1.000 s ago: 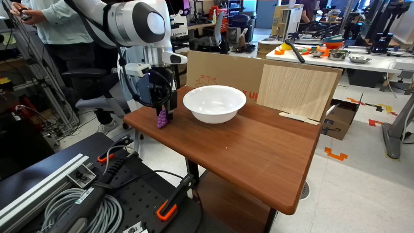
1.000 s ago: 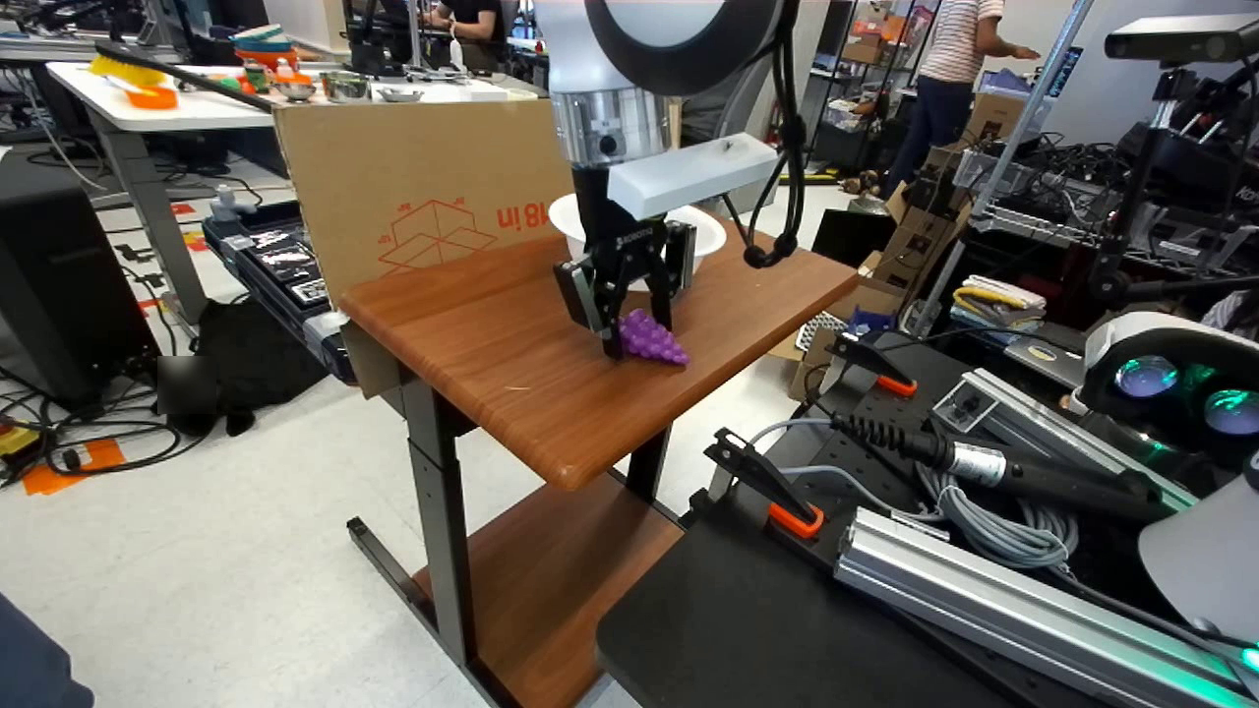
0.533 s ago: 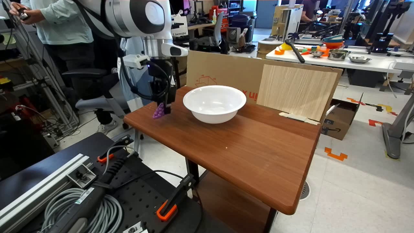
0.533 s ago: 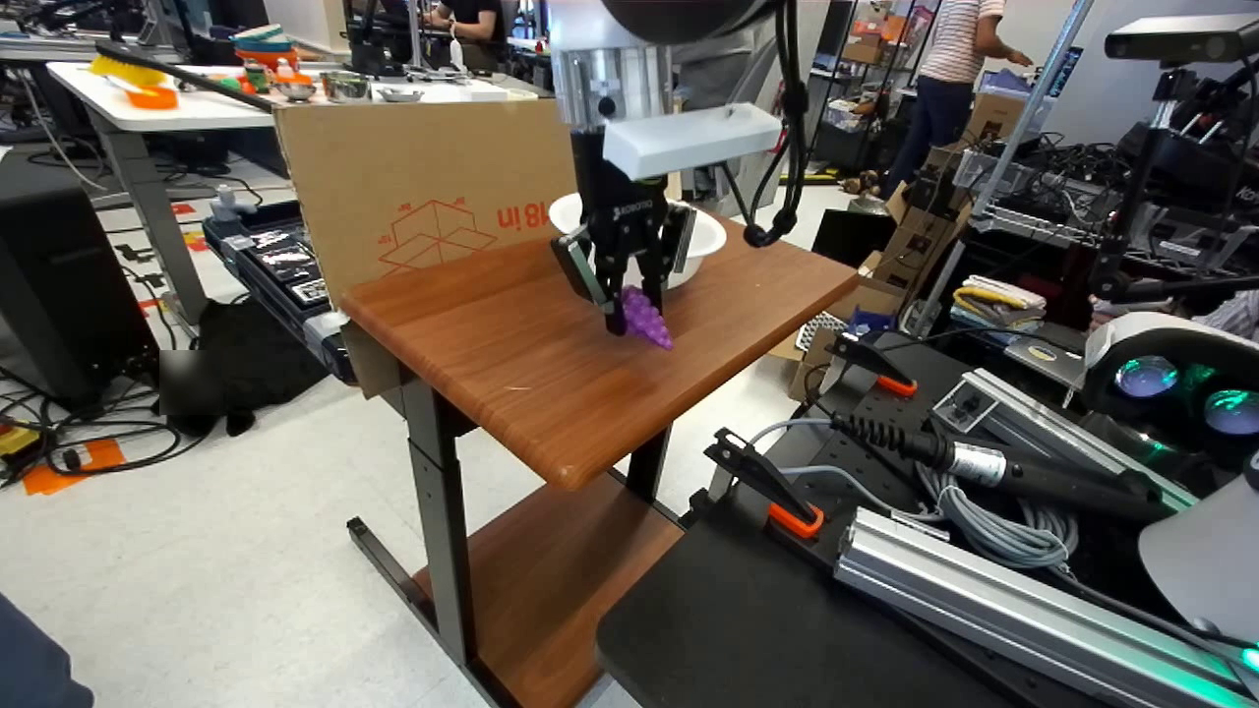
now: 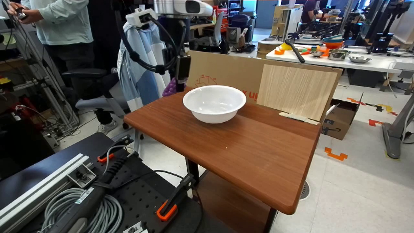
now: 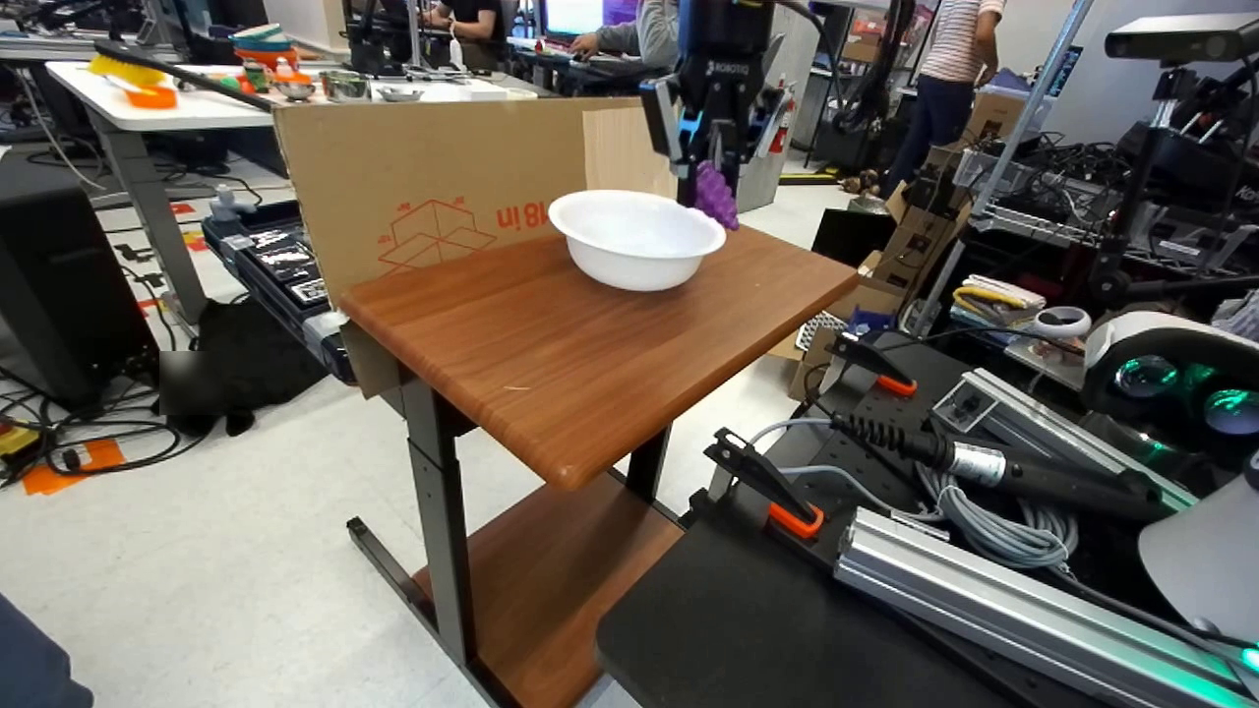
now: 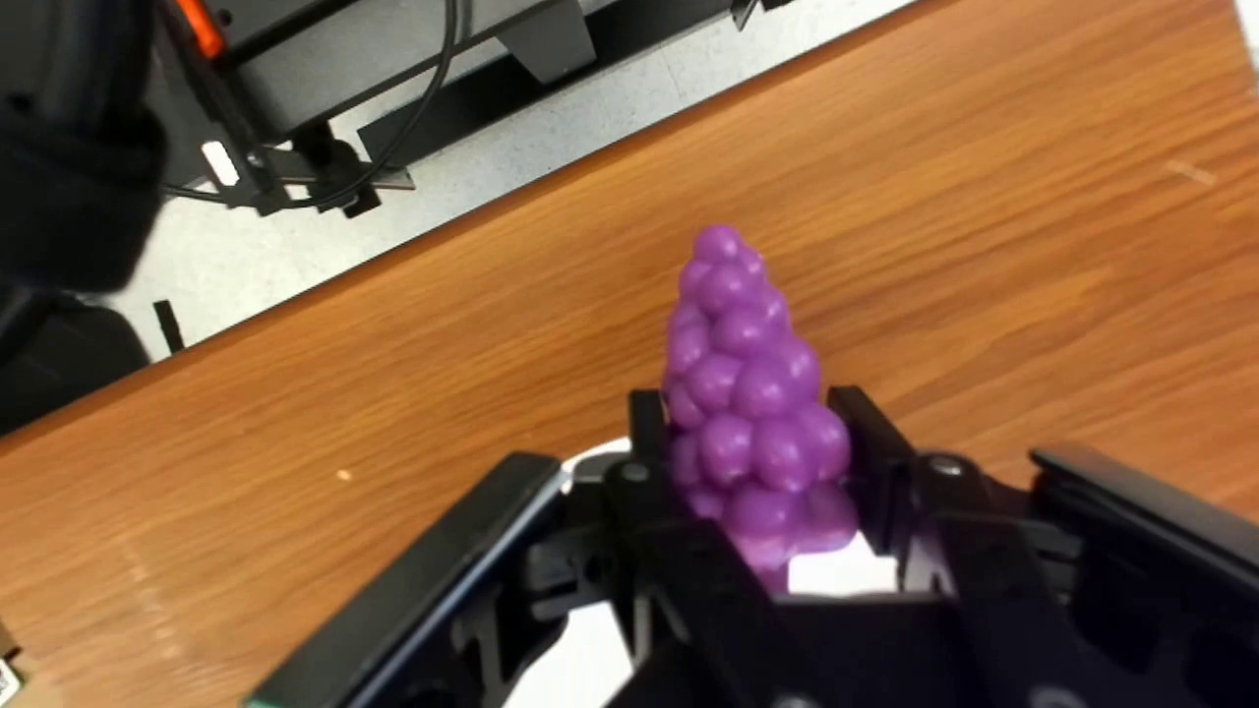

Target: Put the plastic grapes in the bowl

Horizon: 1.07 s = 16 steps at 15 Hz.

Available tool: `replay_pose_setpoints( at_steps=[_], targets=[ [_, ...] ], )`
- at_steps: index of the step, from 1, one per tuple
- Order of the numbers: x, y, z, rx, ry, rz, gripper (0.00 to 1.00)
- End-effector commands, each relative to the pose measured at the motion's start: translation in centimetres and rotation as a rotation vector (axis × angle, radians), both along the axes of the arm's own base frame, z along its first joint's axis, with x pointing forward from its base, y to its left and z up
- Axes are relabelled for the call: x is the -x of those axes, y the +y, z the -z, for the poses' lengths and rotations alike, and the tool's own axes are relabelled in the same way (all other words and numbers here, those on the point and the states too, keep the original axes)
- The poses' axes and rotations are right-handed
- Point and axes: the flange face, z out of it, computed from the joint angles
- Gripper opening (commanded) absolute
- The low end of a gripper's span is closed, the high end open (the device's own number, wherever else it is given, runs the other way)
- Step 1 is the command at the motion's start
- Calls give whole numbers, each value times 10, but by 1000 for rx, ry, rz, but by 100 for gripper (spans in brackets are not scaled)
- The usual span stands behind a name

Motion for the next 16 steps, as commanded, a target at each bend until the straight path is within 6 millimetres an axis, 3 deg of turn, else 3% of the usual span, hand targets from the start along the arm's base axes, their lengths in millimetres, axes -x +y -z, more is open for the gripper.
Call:
replay_pose_setpoints(
  at_steps=[1, 3, 6, 11, 16],
  targets=[
    [-20, -67, -1, -12, -10, 177, 19],
    [-36, -91, 2, -30, -7, 259, 19],
    [-64, -101, 7, -67, -14, 348, 19],
    [-115, -83, 26, -116, 10, 441, 19],
    [-141, -66, 50, -118, 60, 478, 19]
  ],
)
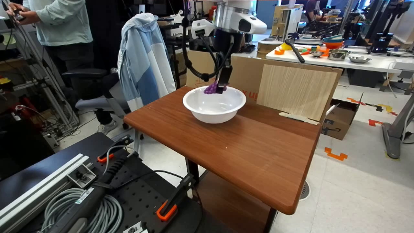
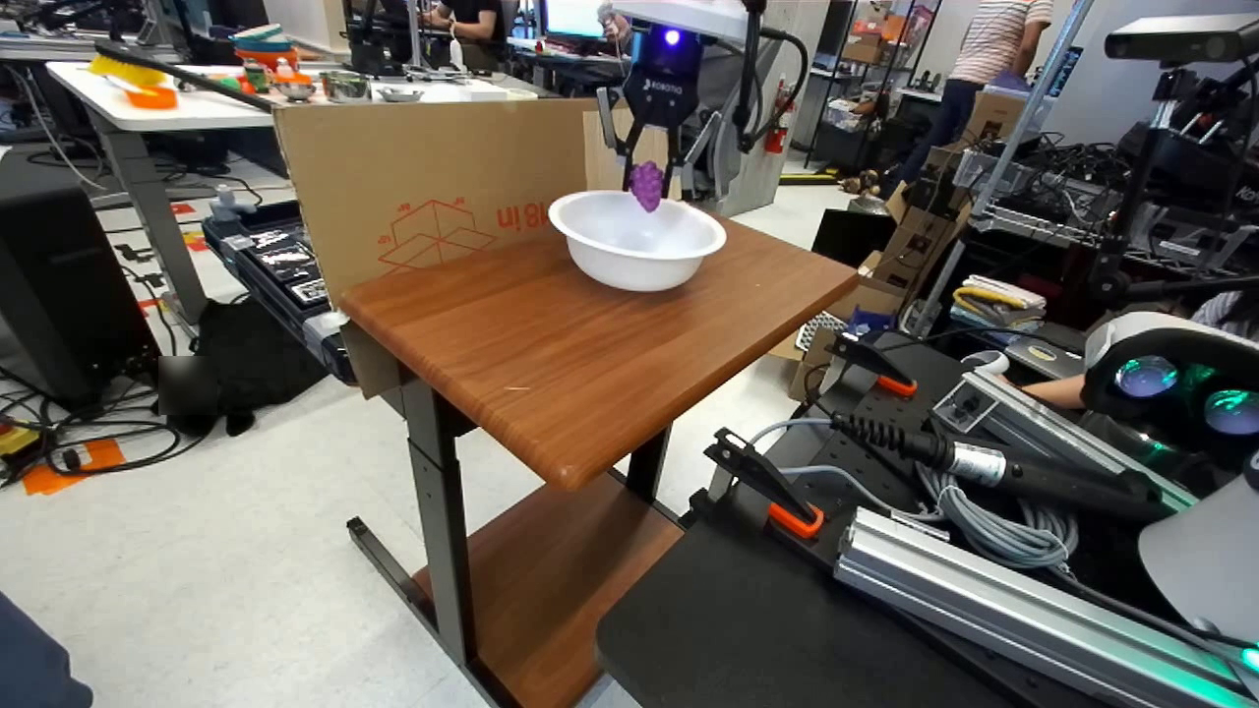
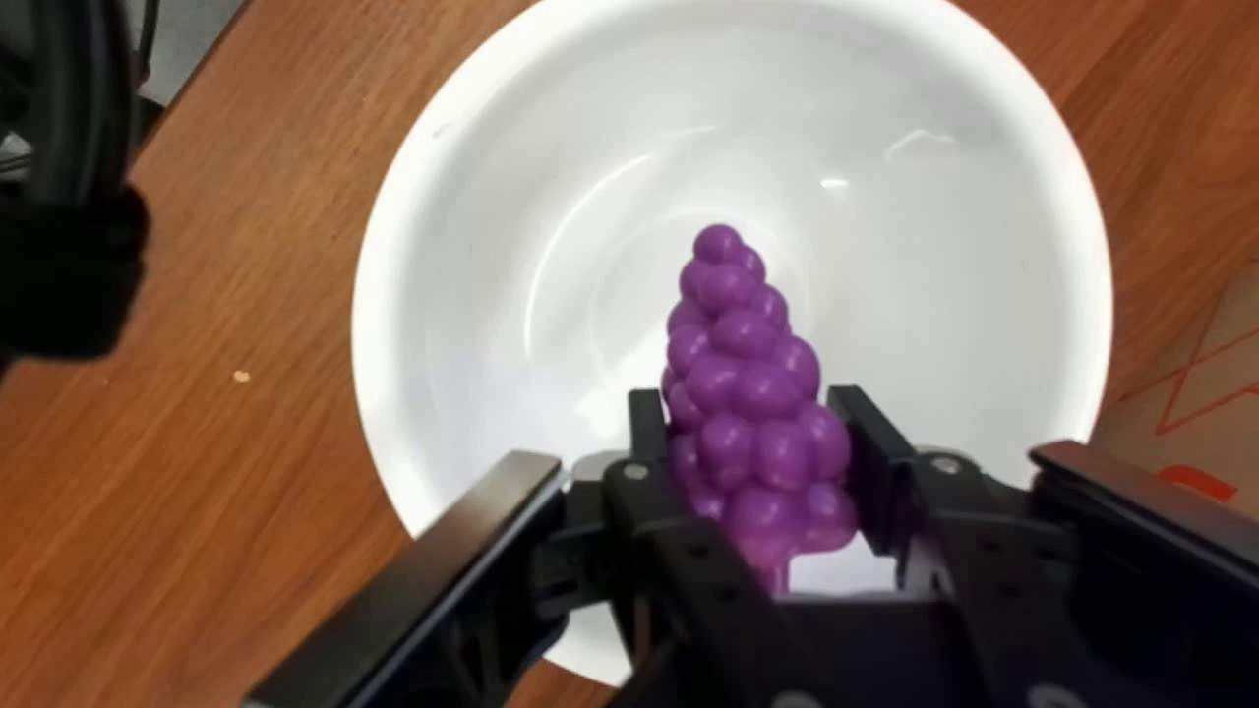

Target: Put the plastic grapes in the bowl

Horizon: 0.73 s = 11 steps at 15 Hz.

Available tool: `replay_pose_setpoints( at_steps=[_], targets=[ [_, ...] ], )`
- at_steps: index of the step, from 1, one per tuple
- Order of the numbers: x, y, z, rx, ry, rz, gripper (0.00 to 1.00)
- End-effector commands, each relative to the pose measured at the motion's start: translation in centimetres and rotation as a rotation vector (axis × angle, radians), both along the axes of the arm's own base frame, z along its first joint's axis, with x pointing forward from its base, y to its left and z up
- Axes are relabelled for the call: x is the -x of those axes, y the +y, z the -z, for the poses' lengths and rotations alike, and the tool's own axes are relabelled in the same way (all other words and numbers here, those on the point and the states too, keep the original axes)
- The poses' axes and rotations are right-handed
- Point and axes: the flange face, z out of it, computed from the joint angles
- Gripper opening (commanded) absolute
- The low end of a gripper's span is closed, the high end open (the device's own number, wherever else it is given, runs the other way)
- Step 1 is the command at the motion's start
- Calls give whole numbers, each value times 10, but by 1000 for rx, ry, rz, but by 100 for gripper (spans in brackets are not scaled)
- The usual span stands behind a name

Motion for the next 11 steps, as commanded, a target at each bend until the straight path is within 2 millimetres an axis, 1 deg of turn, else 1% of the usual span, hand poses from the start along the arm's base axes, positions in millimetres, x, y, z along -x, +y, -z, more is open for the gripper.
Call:
replay_pose_setpoints(
  at_steps=[1, 2, 3, 4, 6, 8, 9, 10, 11],
  targets=[
    [-23, 14, 13, -29, 50, 32, 69],
    [-24, 17, 13, -32, 54, 30, 70],
    [-22, 22, 7, -37, 49, 14, 76],
    [-20, 27, 1, -40, 49, 2, 84],
    [-3, 37, -25, -56, 70, -42, 98],
    [31, 47, -56, -62, 120, -91, 100],
    [-2, 39, -19, -40, 96, -56, 95],
    [6, 43, -34, -46, 108, -69, 100],
    [14, 45, -46, -49, 108, -75, 100]
  ],
)
